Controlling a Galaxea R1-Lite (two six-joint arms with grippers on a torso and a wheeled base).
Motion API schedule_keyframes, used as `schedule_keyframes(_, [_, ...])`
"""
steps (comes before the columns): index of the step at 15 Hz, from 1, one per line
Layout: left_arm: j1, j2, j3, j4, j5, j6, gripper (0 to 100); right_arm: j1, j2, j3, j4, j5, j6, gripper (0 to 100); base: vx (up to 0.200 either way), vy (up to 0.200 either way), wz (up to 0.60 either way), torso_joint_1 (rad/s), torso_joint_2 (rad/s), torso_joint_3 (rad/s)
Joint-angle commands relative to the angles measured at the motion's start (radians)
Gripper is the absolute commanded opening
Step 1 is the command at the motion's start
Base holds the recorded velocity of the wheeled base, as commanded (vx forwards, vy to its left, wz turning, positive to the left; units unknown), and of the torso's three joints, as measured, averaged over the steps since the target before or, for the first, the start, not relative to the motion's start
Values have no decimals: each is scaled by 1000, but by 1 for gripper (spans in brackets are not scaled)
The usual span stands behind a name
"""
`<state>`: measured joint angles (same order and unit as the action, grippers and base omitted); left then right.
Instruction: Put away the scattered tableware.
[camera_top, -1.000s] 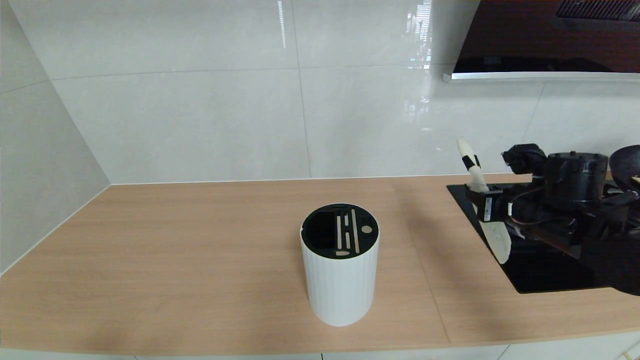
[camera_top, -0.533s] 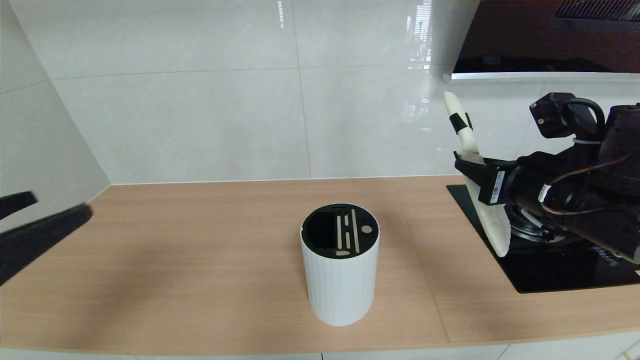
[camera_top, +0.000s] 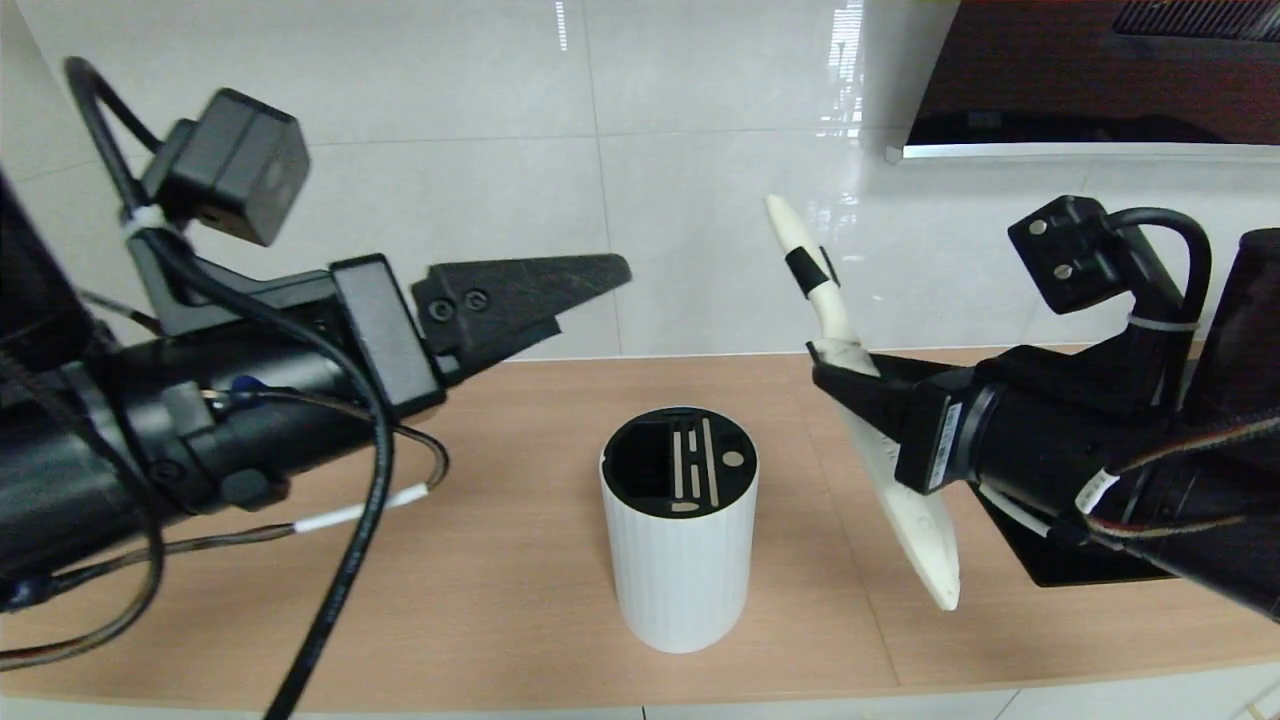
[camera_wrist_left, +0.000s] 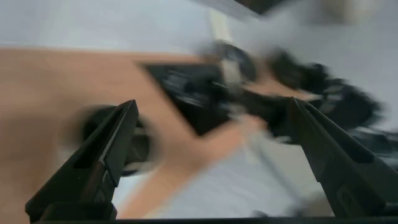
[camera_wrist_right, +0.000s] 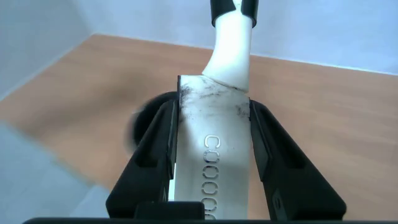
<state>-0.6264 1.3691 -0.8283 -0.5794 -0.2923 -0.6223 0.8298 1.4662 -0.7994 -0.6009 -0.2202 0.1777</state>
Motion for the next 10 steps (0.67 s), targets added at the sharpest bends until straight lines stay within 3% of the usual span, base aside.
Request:
schedule_keyframes(1, [-53, 120, 8, -45, -2, -4, 100, 88, 46, 2, 0, -1, 36, 0, 0, 0, 0, 0, 0, 0])
schedule_keyframes(4, [-87, 212, 32, -165, 2, -8, 100, 124, 68, 12, -8, -1, 40, 0, 0, 0, 0, 0, 0, 0])
schedule_keyframes(7, [-108, 291, 54, -304, 58, -7, 100, 147, 79, 14, -10, -2, 40, 0, 0, 0, 0, 0, 0, 0])
schedule_keyframes(10, [-118, 311, 49, -321, 98, -5, 100, 170, 79, 23, -10, -1, 42, 0, 0, 0, 0, 0, 0, 0])
